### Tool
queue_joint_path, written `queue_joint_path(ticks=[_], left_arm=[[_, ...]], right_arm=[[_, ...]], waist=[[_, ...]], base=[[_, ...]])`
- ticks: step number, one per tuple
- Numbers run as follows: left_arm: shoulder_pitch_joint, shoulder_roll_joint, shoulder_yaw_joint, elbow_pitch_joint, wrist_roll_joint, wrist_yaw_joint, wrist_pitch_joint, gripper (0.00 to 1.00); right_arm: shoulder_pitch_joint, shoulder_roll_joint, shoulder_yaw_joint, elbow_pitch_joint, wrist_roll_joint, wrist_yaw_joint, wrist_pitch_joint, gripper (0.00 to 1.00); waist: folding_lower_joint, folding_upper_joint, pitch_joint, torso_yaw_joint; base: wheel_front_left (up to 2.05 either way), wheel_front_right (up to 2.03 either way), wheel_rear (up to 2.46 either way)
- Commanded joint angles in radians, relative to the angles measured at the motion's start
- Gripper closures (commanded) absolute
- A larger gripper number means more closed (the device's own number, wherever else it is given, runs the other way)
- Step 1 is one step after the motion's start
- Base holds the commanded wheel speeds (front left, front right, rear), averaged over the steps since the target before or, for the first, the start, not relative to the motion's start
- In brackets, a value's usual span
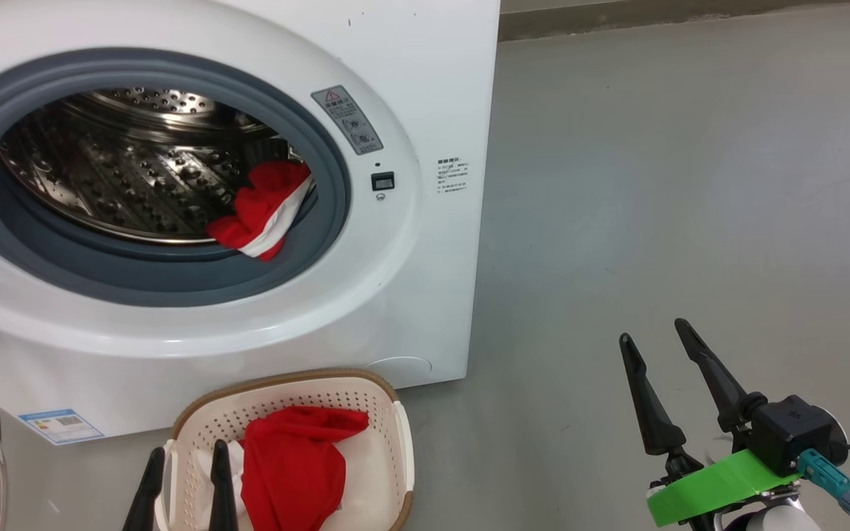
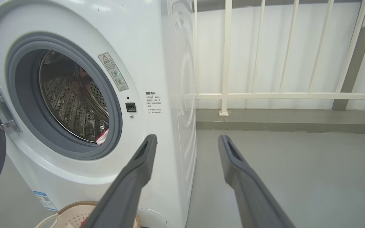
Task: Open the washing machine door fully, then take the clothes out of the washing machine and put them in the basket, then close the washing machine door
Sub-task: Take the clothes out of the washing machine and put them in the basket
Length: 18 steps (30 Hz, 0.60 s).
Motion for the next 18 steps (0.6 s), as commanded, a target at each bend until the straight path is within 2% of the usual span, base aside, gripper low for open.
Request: queue_joint_path(ticks=[1,11,18], left_arm=[[-0.023,0.009,0.030,-0.029,-0.006,0.004,-0.004,0.00],[-0.041,0.011,0.021,-0.030,-0.013,0.003,-0.007,0.00],[-0.077,0.016,0.032,-0.041,-0.030,-0.003,-0.013,0.00]], right_arm=[[-0.015,-0.001,0.024,-0.029,0.007,0.006,-0.006,0.00],[-0.022,-0.001,0.029,-0.029,0.005,0.006,-0.006,0.00],[-0.033,-0.001,0.027,-0.040,0.006,0.006,-0.006,0.00]], waist=[[0.0000,-0.0001,0.001,-0.001],[0.0000,-0.0001,0.022,0.004],[0.0000,-0.0001,0.078,0.014]], base=[[0.00,0.00,0.00],[0.00,0.00,0.00],[0.00,0.00,0.00]])
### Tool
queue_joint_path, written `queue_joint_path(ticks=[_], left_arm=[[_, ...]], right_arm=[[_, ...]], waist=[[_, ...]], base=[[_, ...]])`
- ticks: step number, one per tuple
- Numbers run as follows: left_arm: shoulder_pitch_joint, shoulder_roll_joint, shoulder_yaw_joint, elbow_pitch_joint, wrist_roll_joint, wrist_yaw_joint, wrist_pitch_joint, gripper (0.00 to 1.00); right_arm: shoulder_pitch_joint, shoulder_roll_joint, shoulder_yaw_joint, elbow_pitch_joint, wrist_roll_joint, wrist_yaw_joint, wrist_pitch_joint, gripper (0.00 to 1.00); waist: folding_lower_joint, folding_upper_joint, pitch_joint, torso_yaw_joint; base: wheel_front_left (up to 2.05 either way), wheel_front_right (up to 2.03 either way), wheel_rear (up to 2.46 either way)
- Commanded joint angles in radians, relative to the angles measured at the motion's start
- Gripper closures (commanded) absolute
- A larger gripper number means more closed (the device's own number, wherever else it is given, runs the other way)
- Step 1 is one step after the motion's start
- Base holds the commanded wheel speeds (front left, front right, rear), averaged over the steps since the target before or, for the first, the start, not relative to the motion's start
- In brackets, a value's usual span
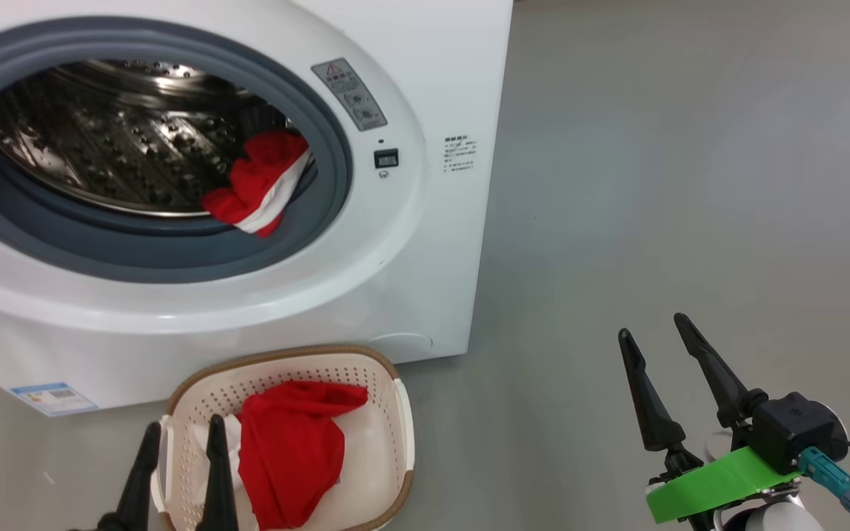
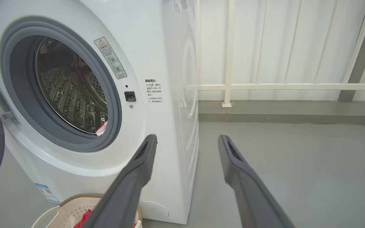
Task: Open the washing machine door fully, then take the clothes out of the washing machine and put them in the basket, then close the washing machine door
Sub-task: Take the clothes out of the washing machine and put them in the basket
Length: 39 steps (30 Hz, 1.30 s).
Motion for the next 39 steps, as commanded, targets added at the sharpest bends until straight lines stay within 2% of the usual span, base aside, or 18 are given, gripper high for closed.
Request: queue_joint_path(ticks=[1,16,27,39], left_arm=[[-0.044,0.013,0.039,-0.030,-0.005,-0.004,-0.011,0.00],[-0.219,0.036,0.037,-0.020,0.023,0.004,-0.020,0.00],[-0.456,0.061,0.048,0.090,0.009,-0.026,-0.028,0.00],[-0.702,0.106,0.052,0.227,-0.024,-0.086,-0.018,0.00]], right_arm=[[-0.030,-0.001,0.025,-0.031,0.006,0.006,-0.006,0.00],[-0.079,-0.001,0.022,-0.061,0.004,0.006,-0.006,0.00],[-0.122,-0.001,0.023,-0.077,0.009,0.006,-0.006,0.00],[-0.161,-0.001,0.034,-0.084,0.030,0.006,-0.006,0.00]], waist=[[0.0000,0.0000,0.028,0.006],[0.0000,0.0000,0.208,0.007],[0.0000,0.0000,0.337,0.002],[0.0000,0.0000,0.439,-0.009]], base=[[0.00,0.00,0.00],[0.00,0.00,0.00],[0.00,0.00,0.00],[0.00,0.00,0.00]])
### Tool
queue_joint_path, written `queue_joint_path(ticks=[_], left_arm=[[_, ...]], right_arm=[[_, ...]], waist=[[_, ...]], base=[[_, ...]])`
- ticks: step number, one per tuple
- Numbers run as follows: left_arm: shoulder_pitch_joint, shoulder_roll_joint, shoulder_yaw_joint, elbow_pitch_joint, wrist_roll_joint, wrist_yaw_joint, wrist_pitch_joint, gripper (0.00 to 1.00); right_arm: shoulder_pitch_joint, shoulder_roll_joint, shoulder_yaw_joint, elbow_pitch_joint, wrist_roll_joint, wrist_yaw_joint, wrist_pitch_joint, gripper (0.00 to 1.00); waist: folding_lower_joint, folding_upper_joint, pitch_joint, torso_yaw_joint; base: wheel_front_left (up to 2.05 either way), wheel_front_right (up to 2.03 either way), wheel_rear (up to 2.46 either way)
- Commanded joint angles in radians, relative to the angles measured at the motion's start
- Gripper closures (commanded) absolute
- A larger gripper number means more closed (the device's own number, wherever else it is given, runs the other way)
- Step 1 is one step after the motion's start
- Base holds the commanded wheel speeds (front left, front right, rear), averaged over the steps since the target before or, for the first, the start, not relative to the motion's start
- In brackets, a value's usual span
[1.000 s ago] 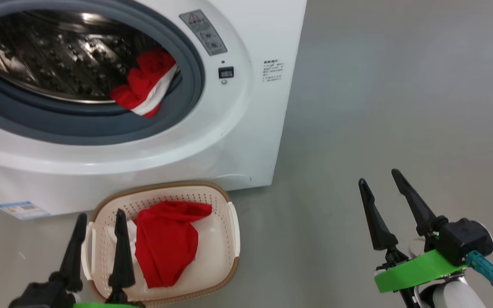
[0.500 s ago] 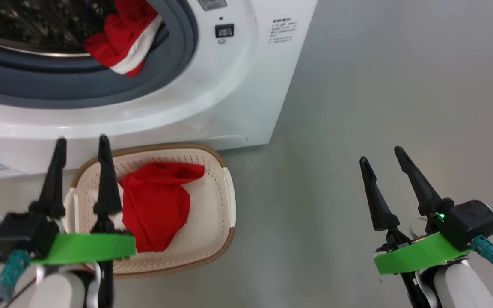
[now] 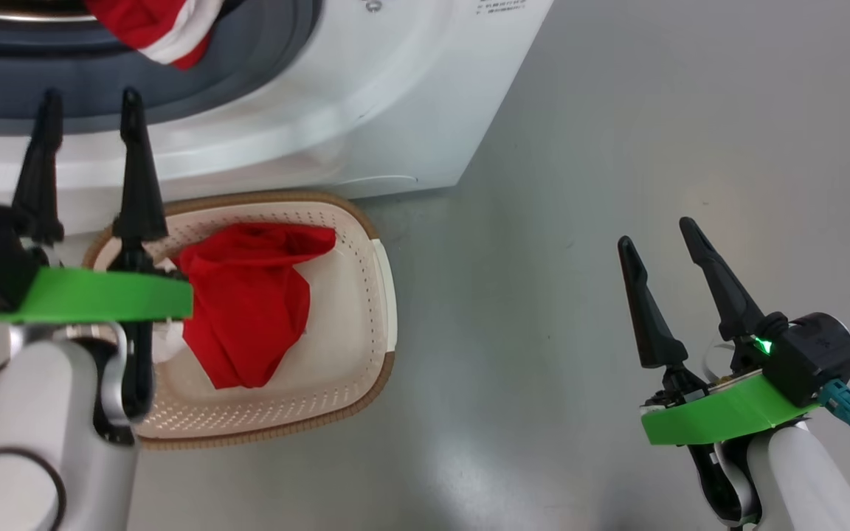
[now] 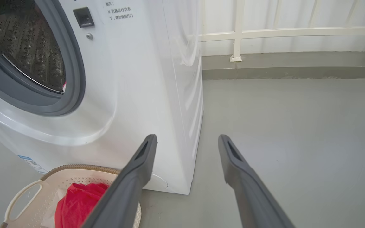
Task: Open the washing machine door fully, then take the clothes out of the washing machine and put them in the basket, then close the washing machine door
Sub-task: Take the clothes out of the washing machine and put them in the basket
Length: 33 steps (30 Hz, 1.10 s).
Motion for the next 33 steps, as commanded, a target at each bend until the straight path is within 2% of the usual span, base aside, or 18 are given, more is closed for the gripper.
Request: queue_joint_path(ticks=[1,9,21,27,33], left_arm=[[-0.037,0.036,0.030,-0.002,-0.009,-0.014,0.008,0.00],[-0.198,0.061,0.021,0.132,-0.037,-0.060,0.040,0.00],[-0.471,0.036,-0.003,0.373,-0.110,-0.134,0.121,0.00],[-0.574,0.041,-0.024,0.487,-0.158,-0.170,0.244,0.00],[-0.621,0.051,-0.042,0.562,-0.192,-0.184,0.357,0.00]], right_arm=[[-0.010,-0.001,0.030,-0.026,0.014,0.006,-0.006,0.00],[-0.026,-0.001,0.056,-0.006,0.026,0.006,-0.006,0.00],[-0.049,-0.001,0.061,-0.009,0.029,0.006,-0.006,0.00],[-0.058,-0.001,0.057,-0.014,0.030,0.006,-0.006,0.00],[-0.061,-0.001,0.057,-0.016,0.032,0.006,-0.006,0.00]], waist=[[0.0000,-0.0001,0.024,-0.004],[0.0000,-0.0001,0.060,-0.007],[0.0000,-0.0001,0.108,-0.010],[0.0000,-0.0001,0.126,-0.018],[0.0000,-0.0001,0.128,-0.026]], base=[[0.00,0.00,0.00],[0.00,0.00,0.00],[0.00,0.00,0.00],[0.00,0.00,0.00],[0.00,0.00,0.00]])
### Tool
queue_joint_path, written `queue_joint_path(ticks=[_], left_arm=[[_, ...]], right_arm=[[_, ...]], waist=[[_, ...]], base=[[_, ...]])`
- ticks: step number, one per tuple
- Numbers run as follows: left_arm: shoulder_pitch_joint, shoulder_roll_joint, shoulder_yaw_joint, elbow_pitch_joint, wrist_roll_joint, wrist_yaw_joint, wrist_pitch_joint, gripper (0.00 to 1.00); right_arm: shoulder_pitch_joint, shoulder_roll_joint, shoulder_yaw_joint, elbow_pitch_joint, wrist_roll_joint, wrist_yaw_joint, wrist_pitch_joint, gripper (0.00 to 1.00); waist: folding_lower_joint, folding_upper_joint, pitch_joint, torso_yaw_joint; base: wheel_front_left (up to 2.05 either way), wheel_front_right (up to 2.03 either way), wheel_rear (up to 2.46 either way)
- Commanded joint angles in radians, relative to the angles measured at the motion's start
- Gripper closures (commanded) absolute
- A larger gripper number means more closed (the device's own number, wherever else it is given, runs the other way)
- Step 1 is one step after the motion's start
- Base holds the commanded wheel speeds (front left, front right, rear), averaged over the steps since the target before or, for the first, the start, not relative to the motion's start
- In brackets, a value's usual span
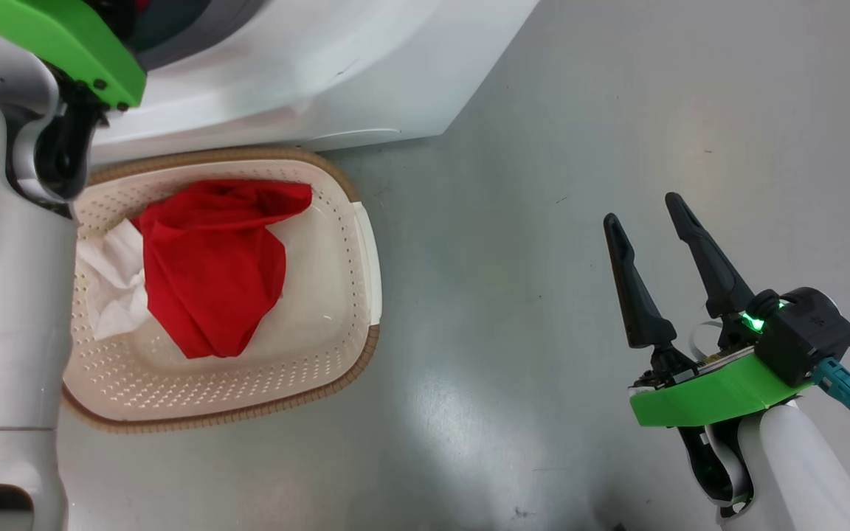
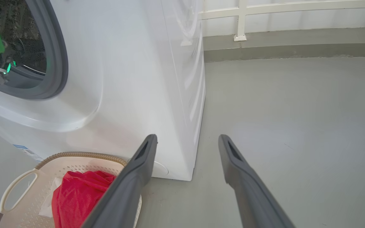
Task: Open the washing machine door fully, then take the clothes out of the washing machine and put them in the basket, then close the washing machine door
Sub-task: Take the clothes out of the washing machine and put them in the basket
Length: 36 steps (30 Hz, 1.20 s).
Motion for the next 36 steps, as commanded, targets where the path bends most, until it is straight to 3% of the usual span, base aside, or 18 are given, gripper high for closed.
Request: queue_joint_path(ticks=[1,8,19,20,21,22,24,36], left_arm=[[-0.012,0.047,0.011,-0.011,-0.003,-0.006,0.017,0.00],[-0.030,0.061,-0.017,0.058,0.007,0.010,0.104,0.00],[-0.052,0.092,-0.046,0.102,0.065,0.080,0.051,0.00],[-0.053,0.093,-0.048,0.106,0.068,0.084,0.045,0.14],[-0.054,0.091,-0.051,0.112,0.068,0.083,0.045,0.43],[-0.054,0.087,-0.052,0.117,0.065,0.081,0.045,0.55],[-0.056,0.086,-0.056,0.126,0.065,0.079,0.044,1.00],[-0.069,0.099,-0.080,0.117,0.099,0.097,-0.075,1.00]], right_arm=[[0.001,0.001,0.023,-0.026,0.005,0.005,-0.006,0.00],[-0.002,0.001,0.028,-0.028,0.010,0.005,-0.006,0.00],[-0.008,0.001,0.041,-0.030,0.025,0.005,-0.006,0.00],[-0.009,0.001,0.042,-0.031,0.026,0.005,-0.006,0.00],[-0.010,0.001,0.042,-0.031,0.027,0.005,-0.006,0.00],[-0.011,0.001,0.042,-0.031,0.028,0.005,-0.006,0.00],[-0.012,0.001,0.041,-0.030,0.029,0.005,-0.006,0.00],[-0.015,0.001,0.038,-0.026,0.031,0.005,-0.006,0.00]], waist=[[0.0000,0.0000,-0.001,-0.001],[0.0000,0.0000,-0.005,-0.007],[0.0000,0.0000,0.002,-0.026],[0.0000,0.0000,0.004,-0.028],[0.0000,0.0000,0.005,-0.029],[0.0000,0.0000,0.006,-0.031],[0.0000,0.0000,0.008,-0.032],[0.0000,0.0000,0.003,-0.025]], base=[[0.00,0.00,0.00],[0.00,0.00,0.00],[0.00,0.00,0.00],[0.00,0.00,0.00],[0.00,0.00,0.00],[0.00,0.00,0.00],[0.00,0.00,0.00],[0.00,0.00,0.00]])
